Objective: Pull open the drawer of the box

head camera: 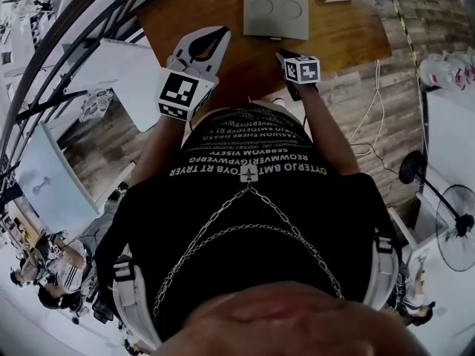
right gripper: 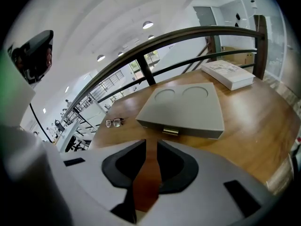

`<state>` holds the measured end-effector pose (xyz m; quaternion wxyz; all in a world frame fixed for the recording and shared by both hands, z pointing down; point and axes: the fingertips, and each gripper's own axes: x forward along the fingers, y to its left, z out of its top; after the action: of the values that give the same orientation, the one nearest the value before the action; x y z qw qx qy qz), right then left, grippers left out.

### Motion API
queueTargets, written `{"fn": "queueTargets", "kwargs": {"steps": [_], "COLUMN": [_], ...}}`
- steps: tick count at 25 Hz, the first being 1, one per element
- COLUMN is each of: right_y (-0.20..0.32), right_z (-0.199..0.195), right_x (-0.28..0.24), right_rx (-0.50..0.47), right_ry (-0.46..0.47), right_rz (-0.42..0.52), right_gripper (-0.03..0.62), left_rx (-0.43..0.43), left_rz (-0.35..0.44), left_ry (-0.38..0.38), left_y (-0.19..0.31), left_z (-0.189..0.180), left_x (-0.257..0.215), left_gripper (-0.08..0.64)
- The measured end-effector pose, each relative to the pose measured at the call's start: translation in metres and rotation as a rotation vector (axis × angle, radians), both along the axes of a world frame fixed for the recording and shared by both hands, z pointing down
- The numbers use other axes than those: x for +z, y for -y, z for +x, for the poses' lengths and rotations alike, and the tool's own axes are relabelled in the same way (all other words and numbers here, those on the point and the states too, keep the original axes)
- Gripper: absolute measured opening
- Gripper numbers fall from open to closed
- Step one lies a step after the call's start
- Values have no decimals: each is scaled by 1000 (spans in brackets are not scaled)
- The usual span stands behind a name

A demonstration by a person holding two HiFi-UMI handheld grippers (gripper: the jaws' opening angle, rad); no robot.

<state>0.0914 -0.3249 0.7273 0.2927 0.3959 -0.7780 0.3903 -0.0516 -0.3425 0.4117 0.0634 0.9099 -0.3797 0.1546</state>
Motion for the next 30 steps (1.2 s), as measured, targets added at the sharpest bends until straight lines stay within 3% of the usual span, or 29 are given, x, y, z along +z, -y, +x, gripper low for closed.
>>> {"fn": "queueTargets", "kwargs": {"steps": [17, 30], "right_y": [20, 49], "right_z": [-12, -6], "right_x": [34, 60], "right_rx": [6, 120], "right_ry": [-64, -100], "right_rz": [-60, -142], "right_gripper": [98, 153], "left_rx": [1, 14], "left_rz": [-56, -90], "left_ry": [-30, -30], "left_y": [2, 1], "left_z": [-12, -9], "left_x": [25, 34], "left_gripper": [5, 5]}}
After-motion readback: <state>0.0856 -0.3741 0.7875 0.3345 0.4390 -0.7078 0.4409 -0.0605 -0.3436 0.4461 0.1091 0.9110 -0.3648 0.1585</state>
